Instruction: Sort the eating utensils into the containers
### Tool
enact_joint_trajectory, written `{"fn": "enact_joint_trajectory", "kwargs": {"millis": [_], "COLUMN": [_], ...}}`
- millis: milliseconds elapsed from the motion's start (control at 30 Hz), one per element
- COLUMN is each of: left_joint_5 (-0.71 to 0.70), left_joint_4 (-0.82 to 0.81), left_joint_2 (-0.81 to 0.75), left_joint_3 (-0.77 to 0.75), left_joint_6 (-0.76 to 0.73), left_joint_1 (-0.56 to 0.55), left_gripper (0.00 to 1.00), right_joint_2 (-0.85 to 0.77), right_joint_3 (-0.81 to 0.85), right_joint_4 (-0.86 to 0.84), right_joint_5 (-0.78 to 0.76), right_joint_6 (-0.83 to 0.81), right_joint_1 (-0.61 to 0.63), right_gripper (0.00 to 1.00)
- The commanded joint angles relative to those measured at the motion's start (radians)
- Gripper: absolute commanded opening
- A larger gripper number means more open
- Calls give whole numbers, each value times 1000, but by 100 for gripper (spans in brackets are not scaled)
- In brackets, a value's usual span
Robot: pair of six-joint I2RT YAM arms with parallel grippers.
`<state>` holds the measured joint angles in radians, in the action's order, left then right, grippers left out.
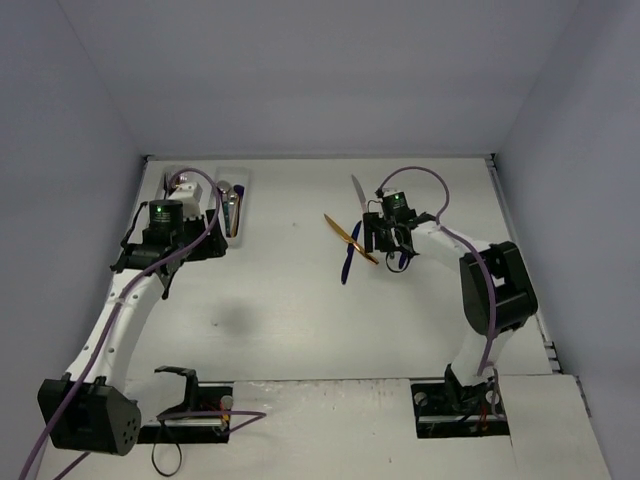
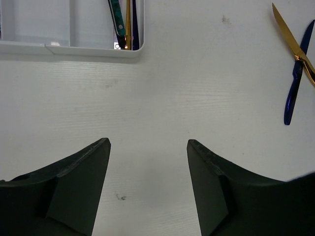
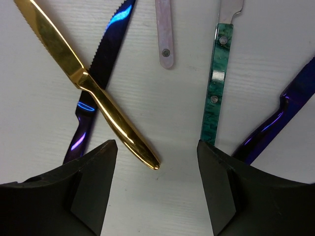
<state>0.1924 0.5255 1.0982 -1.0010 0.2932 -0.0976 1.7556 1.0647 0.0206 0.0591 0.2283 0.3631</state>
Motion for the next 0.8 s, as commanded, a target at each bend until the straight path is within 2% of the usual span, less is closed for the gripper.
{"fn": "enact_joint_trajectory", "kwargs": {"millis": [0,333,533,767], "left_joint_5": [-50,-51,-51,-43], "left_joint_4": [-99,-119,-118,-120], "left_joint_2": [-63,-52,-54,-52], "left_joint_3": [14,38,39,41], "left_joint_6": [-33,-40,-42,-39], "left_joint_1": [-11,-19,-17,-18], "left_gripper": [61,61,61,61], "right_joint_2": [53,181,214,127], "right_joint_3": [69,132,153,60], "right_joint_4": [29,39,46,96], "right_joint_5": [-49,-50,-29,-76], "right_joint_6": [-79,-133,-122,-46], "right_joint_1": [40,85,85,96], "right_gripper": [62,49,29,11]}}
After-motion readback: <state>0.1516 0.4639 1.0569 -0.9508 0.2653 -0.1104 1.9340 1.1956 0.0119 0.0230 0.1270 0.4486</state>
